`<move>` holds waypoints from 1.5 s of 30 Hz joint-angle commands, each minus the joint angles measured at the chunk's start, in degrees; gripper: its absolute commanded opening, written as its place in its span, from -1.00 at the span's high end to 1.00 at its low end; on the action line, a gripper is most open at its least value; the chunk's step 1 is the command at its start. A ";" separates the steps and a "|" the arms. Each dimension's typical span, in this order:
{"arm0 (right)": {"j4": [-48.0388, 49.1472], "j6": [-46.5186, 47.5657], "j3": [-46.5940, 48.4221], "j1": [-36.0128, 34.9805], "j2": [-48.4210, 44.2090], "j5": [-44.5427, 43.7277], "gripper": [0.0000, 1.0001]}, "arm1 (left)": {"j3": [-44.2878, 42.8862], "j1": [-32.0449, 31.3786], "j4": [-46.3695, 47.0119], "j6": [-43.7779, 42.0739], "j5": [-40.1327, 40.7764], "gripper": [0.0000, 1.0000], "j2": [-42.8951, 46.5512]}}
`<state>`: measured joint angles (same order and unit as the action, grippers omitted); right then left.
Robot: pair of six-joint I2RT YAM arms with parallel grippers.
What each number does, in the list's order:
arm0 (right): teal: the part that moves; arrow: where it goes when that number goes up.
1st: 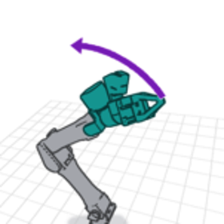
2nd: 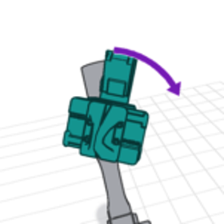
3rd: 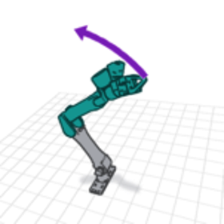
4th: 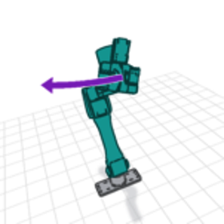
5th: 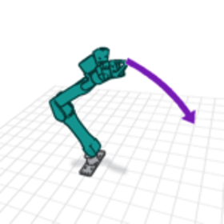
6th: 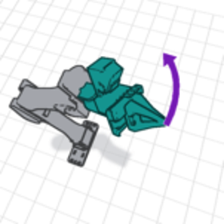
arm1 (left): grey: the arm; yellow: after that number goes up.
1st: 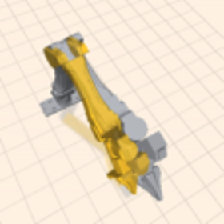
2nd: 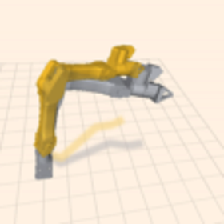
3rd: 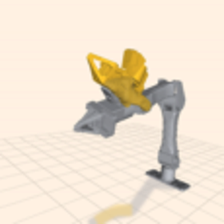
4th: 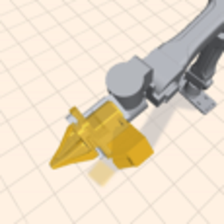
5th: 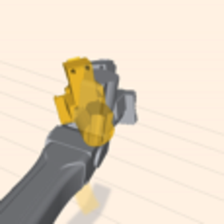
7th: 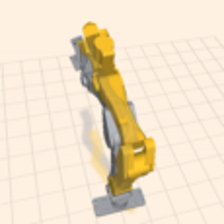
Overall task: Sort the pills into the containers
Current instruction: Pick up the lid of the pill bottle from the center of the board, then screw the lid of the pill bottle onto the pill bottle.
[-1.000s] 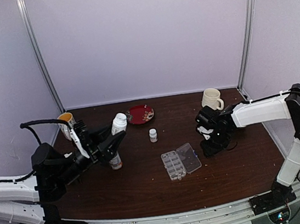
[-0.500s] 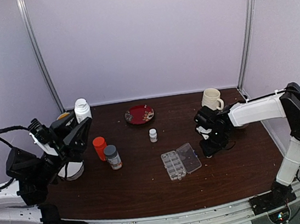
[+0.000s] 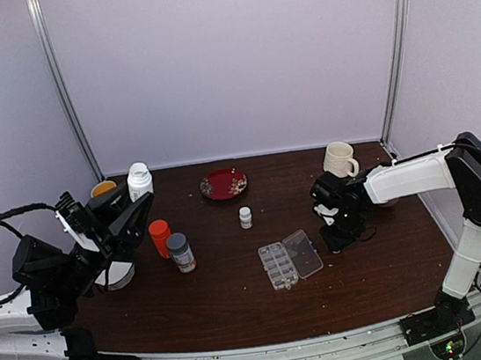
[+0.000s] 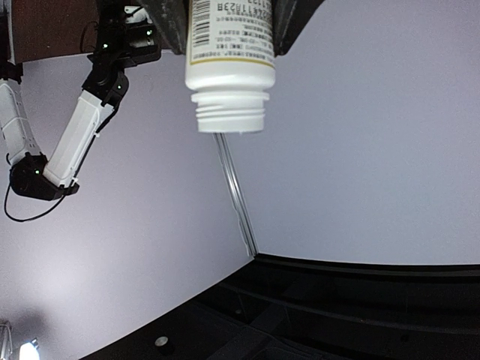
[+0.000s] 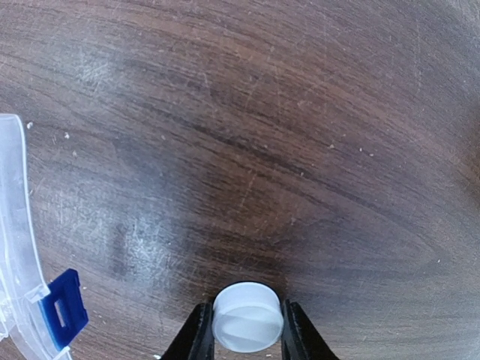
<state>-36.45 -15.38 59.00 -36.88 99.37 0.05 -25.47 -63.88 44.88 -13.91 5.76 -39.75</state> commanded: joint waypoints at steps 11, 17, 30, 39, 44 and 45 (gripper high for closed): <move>0.91 4.59 0.89 -0.21 -18.77 10.97 0.69 | -1.68 0.27 -2.05 5.09 -5.32 1.00 -5.34; 7.84 8.53 1.11 -4.18 -30.74 27.32 0.79 | -4.47 0.26 -2.10 11.56 -15.32 1.00 -15.29; 9.55 14.58 8.14 -15.04 -35.82 36.23 0.80 | -16.91 0.54 -13.84 19.54 -21.95 1.00 -29.10; 7.42 18.76 12.14 -15.79 -33.12 37.46 0.80 | -20.40 0.51 -20.52 18.94 -24.43 1.00 -31.01; 6.02 20.68 14.06 -17.09 -31.11 37.26 0.80 | -20.71 0.51 -21.19 19.04 -24.12 1.00 -31.35; 5.45 21.08 14.67 -17.35 -30.56 36.95 0.80 | -20.71 0.55 -21.28 19.06 -24.24 1.00 -31.31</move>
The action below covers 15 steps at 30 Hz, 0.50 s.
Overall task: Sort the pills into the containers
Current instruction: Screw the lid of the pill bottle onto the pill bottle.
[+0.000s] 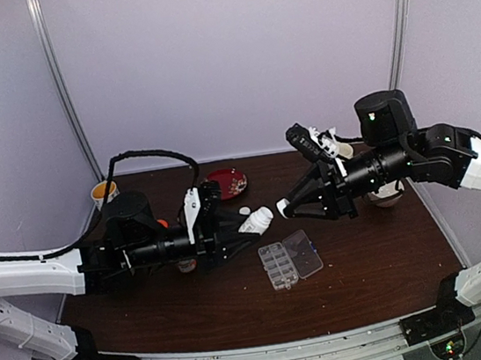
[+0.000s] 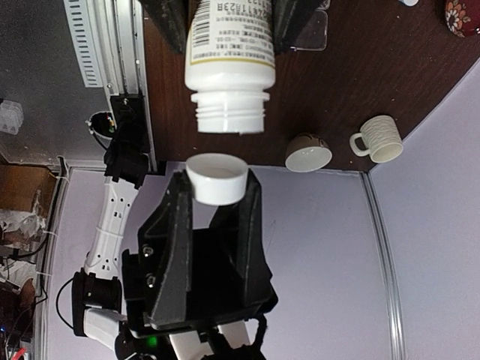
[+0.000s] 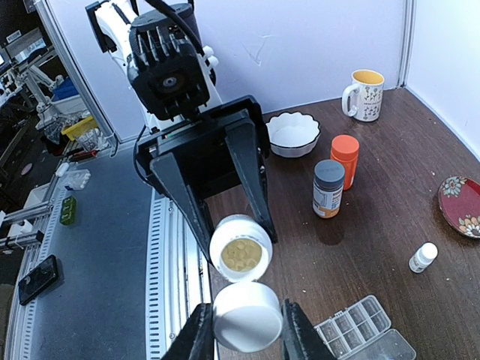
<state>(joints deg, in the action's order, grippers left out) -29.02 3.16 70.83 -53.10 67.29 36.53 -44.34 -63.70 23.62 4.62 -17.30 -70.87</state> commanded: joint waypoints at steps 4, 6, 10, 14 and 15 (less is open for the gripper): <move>-4.31 4.02 5.45 -2.25 3.89 -0.58 0.79 | -2.21 0.33 -0.79 0.48 -1.37 1.00 -0.37; -5.19 4.56 6.38 -2.80 5.03 -1.21 0.79 | -2.53 0.40 -1.30 0.43 -2.40 1.00 -0.87; -7.21 5.84 8.14 -3.95 7.17 -2.13 0.79 | -2.85 0.35 -1.88 0.39 -3.16 1.00 -1.57; -9.00 6.88 9.33 -5.00 8.99 -3.37 0.78 | -2.89 0.34 -2.21 0.26 -3.77 1.00 -1.78; -9.67 7.35 9.71 -5.12 9.33 -3.44 0.78 | -2.89 0.38 -2.25 0.22 -3.87 1.00 -1.69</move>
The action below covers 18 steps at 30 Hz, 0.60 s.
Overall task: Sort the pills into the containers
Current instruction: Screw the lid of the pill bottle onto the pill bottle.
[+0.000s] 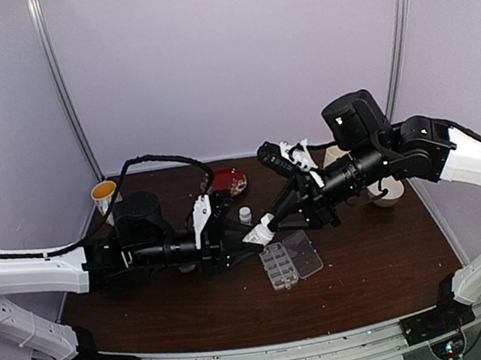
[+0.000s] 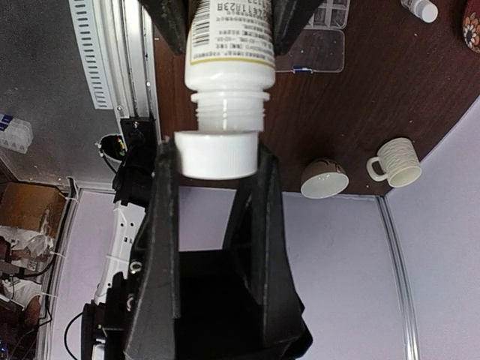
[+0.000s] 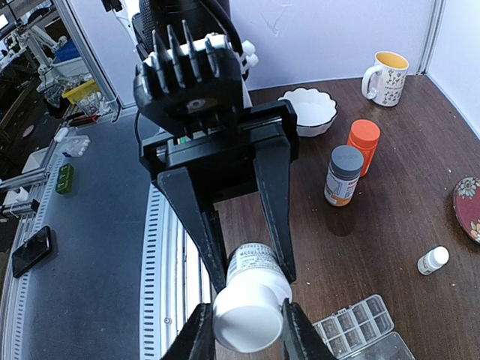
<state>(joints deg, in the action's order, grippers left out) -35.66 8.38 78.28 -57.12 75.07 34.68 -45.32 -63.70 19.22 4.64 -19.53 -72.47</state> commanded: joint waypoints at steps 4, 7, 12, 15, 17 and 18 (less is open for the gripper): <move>-5.43 4.01 3.03 -1.54 2.76 -2.02 0.78 | -1.22 0.35 2.84 0.19 -1.96 1.00 0.72; -5.60 4.78 2.23 -1.57 2.51 -3.14 0.78 | -0.68 0.34 2.86 0.10 -1.50 1.00 1.54; -6.84 5.65 1.61 -1.59 2.85 -4.51 0.78 | -0.32 0.34 3.16 0.10 -1.60 1.00 2.41; -7.00 5.84 1.53 -1.68 3.15 -5.36 0.78 | -0.40 0.38 3.55 0.18 -2.14 1.00 2.37; -6.75 5.77 1.29 -1.68 3.16 -6.18 0.78 | -0.90 0.38 2.94 0.28 -2.16 1.00 2.46; -6.64 5.71 1.22 -1.70 3.13 -6.30 0.78 | -1.01 0.35 2.71 0.32 -2.29 1.00 2.51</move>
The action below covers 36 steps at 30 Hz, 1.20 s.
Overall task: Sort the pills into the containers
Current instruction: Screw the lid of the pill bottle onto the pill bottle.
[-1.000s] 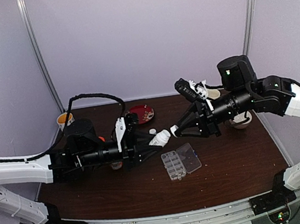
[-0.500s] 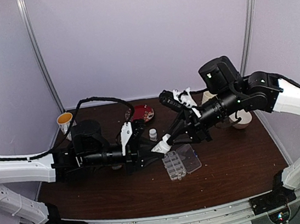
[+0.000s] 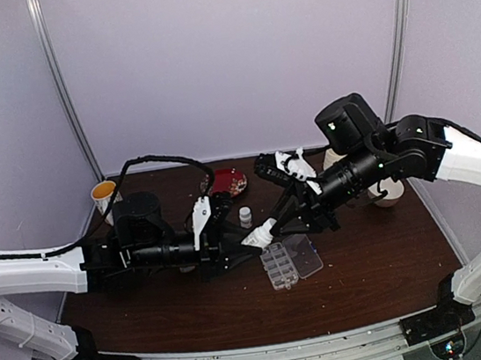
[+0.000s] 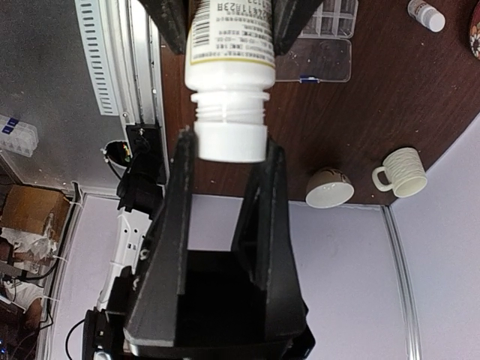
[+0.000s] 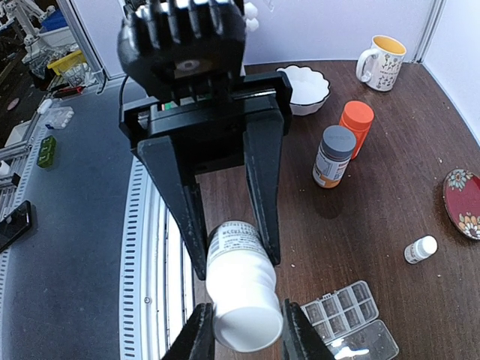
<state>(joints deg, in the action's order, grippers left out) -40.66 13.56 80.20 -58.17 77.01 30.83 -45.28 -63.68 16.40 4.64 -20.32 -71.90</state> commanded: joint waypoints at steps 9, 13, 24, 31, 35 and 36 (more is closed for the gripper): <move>-0.69 1.78 -1.63 -0.84 1.05 0.61 0.77 | -1.03 0.45 7.45 2.31 -3.65 1.00 2.02; 1.89 5.08 -4.22 -0.90 0.23 3.09 0.70 | -0.06 2.07 12.06 6.37 -7.81 1.00 1.36; 5.71 27.98 -10.24 -1.07 -2.63 7.66 0.73 | -4.85 2.73 8.21 10.29 -13.68 1.00 -1.06; 5.34 38.44 -9.54 -1.07 -2.66 7.76 0.74 | -5.62 3.22 9.33 13.45 -16.25 1.00 -1.14; 6.36 44.82 -9.82 -1.07 -2.92 11.29 0.82 | -6.47 3.24 9.73 14.20 -18.31 1.00 -1.77; 5.90 46.48 -9.54 -1.07 -2.73 12.16 0.82 | -6.44 3.22 10.02 14.33 -18.60 1.00 -1.77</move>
<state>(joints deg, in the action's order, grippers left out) -33.04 51.55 71.61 -58.48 73.36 39.11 -46.72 -60.80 14.72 16.95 -36.34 -73.87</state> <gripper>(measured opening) 0.281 0.310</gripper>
